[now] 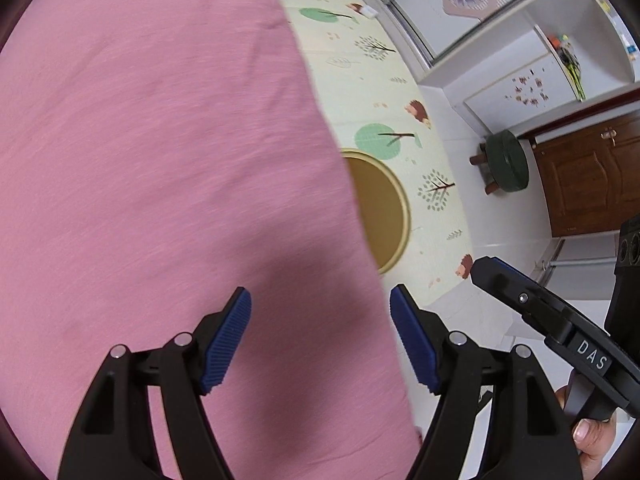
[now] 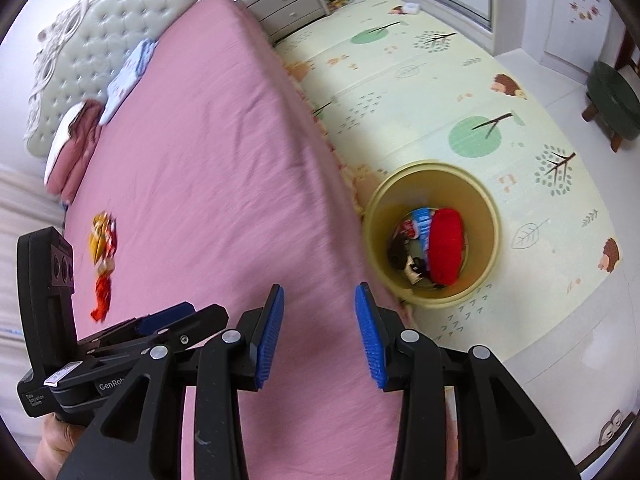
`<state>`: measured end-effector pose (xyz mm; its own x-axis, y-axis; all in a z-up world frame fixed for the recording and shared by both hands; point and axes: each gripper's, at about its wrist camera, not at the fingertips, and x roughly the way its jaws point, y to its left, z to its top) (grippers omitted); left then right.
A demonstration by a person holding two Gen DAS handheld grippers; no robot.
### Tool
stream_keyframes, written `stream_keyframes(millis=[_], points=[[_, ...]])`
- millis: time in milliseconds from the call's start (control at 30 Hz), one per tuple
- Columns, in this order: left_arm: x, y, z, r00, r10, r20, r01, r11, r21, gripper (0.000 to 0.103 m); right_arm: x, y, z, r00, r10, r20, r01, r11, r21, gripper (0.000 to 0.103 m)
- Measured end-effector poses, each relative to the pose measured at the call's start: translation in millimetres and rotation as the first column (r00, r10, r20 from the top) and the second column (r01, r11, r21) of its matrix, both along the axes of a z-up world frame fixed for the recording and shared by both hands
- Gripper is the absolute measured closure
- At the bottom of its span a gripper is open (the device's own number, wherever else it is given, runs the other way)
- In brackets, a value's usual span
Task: Collect trash
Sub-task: 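Move both open tools back to the items on the pink bed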
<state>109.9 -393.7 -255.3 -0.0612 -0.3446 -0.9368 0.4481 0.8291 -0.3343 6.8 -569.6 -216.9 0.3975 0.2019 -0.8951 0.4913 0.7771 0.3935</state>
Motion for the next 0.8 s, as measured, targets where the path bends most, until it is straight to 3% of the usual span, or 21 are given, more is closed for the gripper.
stream_keyframes(millis=[467,800], points=[[4.3,192.7,15.8,0.987,0.146,0.066,-0.149,0.988,0.038,0.031,34.6,164.5,9.4,0.982,0.190,0.004,-0.190,0.982,0.000,0.066],[12.0,312.3,17.7,0.973,0.218,0.076,-0.222,0.974,0.042,0.030,53.1,280.8,11.7,0.965,0.263,0.010,-0.263,0.965,0.007,0.066]])
